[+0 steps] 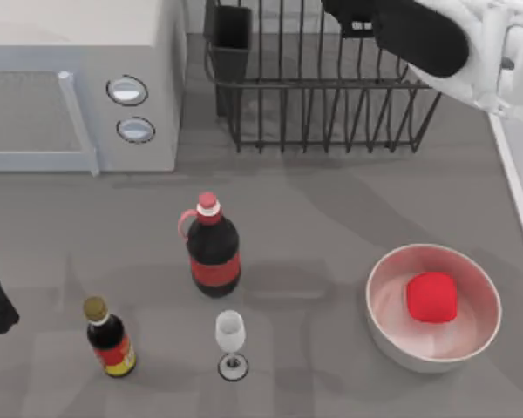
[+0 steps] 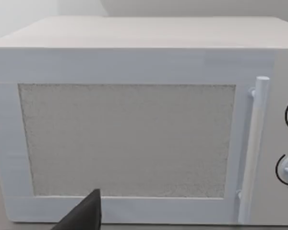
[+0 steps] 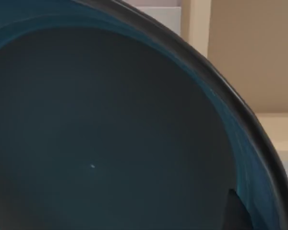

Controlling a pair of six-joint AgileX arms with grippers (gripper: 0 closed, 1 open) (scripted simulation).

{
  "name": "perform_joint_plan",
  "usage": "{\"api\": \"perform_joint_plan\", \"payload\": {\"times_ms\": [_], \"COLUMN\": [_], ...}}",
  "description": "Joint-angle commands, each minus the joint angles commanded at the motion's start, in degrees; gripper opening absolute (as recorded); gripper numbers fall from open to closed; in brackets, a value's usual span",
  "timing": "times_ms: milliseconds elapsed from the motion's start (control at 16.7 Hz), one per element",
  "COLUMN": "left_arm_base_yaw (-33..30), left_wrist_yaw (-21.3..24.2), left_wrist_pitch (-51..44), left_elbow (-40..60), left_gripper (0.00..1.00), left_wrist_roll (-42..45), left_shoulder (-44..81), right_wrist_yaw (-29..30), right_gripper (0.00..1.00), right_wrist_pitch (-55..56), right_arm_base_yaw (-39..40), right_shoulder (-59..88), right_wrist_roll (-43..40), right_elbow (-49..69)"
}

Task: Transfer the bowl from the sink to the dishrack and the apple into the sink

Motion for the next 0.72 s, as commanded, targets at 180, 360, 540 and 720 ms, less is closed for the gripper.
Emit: {"api": "perform_joint_plan", "payload": {"times_ms": [180, 360, 540, 720], "left_arm_base_yaw": [0.00, 0.00, 0.00, 0.00], "left_wrist_yaw": [0.00, 0.00, 0.00, 0.00], "left_wrist_pitch": [0.00, 0.00, 0.00, 0.00], "left_elbow": [0.00, 0.00, 0.00, 0.00], "left_gripper": [1.00, 1.00, 1.00, 1.00], "left_wrist_roll": [0.00, 0.00, 0.00, 0.00], "left_shoulder": [0.00, 0.00, 0.00, 0.00], "right_wrist_yaw": [-2.02, -4.74, -6.58, -6.95], "right_gripper": [0.00, 0.00, 0.00, 0.00], "right_wrist_pitch": [12.34, 23.86, 29.92, 30.99], "right_arm_base_yaw": [-2.49, -4.62, -6.52, -6.97], "right_shoulder": [5.43, 11.05, 14.73, 15.71], "right_wrist_roll": [-0.36, -0.58, -0.59, -0.47], "right_elbow": [-4.28, -9.31, -13.40, -14.46]}}
